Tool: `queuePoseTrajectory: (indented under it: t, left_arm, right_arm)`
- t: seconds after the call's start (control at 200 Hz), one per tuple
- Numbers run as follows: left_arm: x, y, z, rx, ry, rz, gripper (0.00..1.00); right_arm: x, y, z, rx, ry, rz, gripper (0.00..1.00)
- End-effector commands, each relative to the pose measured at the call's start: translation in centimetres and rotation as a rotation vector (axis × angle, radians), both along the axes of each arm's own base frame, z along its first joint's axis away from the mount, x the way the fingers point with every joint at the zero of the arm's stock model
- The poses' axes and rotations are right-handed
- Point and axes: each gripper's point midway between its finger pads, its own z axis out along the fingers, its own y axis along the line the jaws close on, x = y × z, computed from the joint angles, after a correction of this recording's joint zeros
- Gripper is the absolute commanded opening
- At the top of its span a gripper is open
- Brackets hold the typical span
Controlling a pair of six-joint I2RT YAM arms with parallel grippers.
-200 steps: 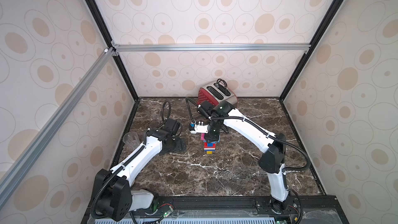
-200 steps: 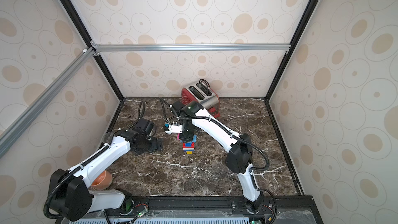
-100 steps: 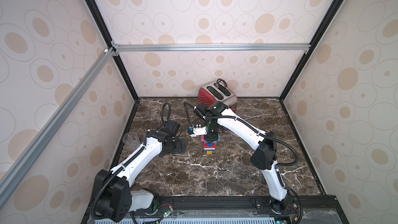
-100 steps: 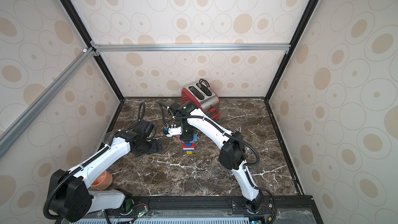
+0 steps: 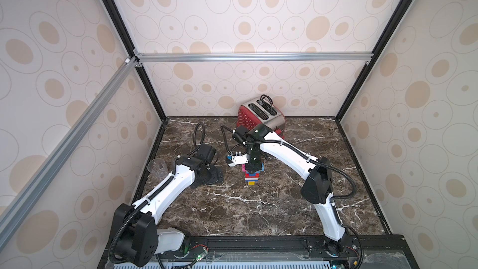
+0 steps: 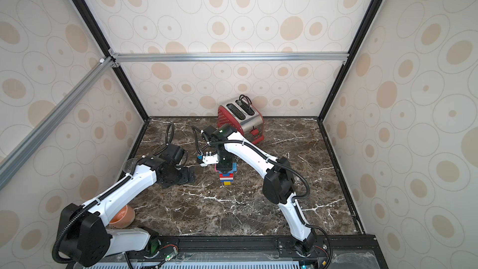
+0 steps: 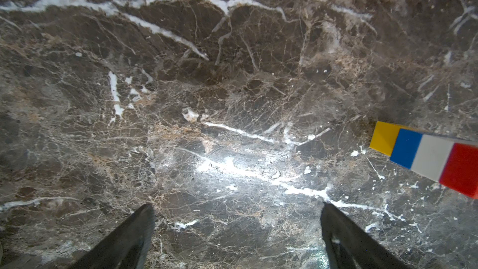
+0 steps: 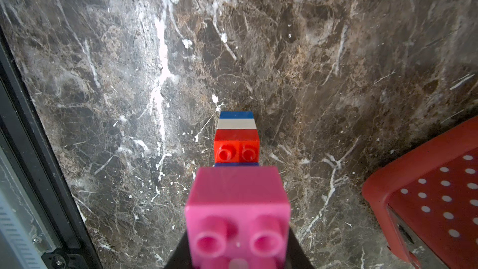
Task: Assemble a carrot with lego
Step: Assemble the lego brick with the lego brick.
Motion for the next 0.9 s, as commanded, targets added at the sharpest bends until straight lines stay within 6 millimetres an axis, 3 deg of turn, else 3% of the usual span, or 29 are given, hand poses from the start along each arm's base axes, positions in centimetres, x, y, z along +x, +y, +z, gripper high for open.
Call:
queuePoseTrajectory:
  t: [0.0, 0.381, 0.676, 0.896]
  left_arm:
    - [0.0, 0.2, 0.4, -0.006, -0.010, 0.023, 0.99]
    - [-0.1, 0.2, 0.1, -0.009, -0.005, 0.021, 0.99]
    - [-0.1, 0.2, 0.1, -0.010, -0.004, 0.023, 0.99]
    - [-0.1, 0.2, 0.1, -0.011, -0.003, 0.024, 0.99]
  right_arm:
    - [-0.7, -0.1, 0.6, 0.008, 0.013, 0.034, 0.00]
    - [-1.4, -0.2, -1.1, -0.028, 0.069, 0.035, 0.00]
    - [-0.5, 0.2, -2.2, -0.043, 0.040, 0.034, 0.01]
    - [-1.8, -0.6, -3.9, -0.114, 0.124, 0.047, 0.01]
